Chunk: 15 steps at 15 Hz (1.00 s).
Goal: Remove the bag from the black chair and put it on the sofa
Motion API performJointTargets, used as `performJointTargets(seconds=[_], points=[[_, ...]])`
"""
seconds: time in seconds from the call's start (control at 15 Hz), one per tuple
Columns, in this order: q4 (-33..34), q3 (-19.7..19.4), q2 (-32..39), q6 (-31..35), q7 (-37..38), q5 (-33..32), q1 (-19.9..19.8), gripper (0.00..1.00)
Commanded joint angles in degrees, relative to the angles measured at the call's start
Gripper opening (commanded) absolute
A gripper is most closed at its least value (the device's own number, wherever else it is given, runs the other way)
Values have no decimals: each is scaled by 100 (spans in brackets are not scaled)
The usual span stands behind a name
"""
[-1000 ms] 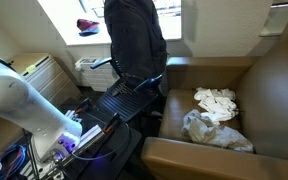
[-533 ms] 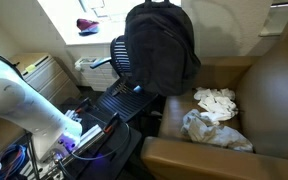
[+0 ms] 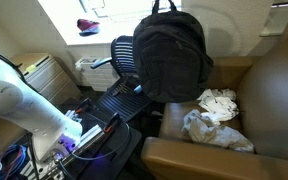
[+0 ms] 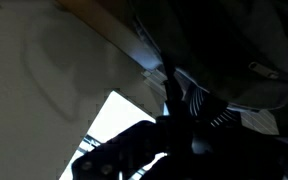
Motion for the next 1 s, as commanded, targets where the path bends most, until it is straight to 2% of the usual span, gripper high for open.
performJointTargets(seconds=[0.0,0.07,0.13,0.2,0.4,0.6,0.67,0.8,0.87,0.93], points=[[361,292,768,554,993,-230,-288,1],[571,105,1321,681,841,-66,-452,1],[595,157,1280,624,1252,-329,-566,1],[693,198,1607,734,1492,-372,-666,1],[964,262,1963,541,2668,-1030,-902,1],[1403,317,2287,68,3980,-1649,-1014,1],[980,503,2125,452,3439,-1446,-1119,4],[1164,526,2231,269,3879,-1625,-1149,4],[1203,530,2248,242,3925,-1633,-1160,1],[1437,502,2455,180,4504,-1354,-1231,1]])
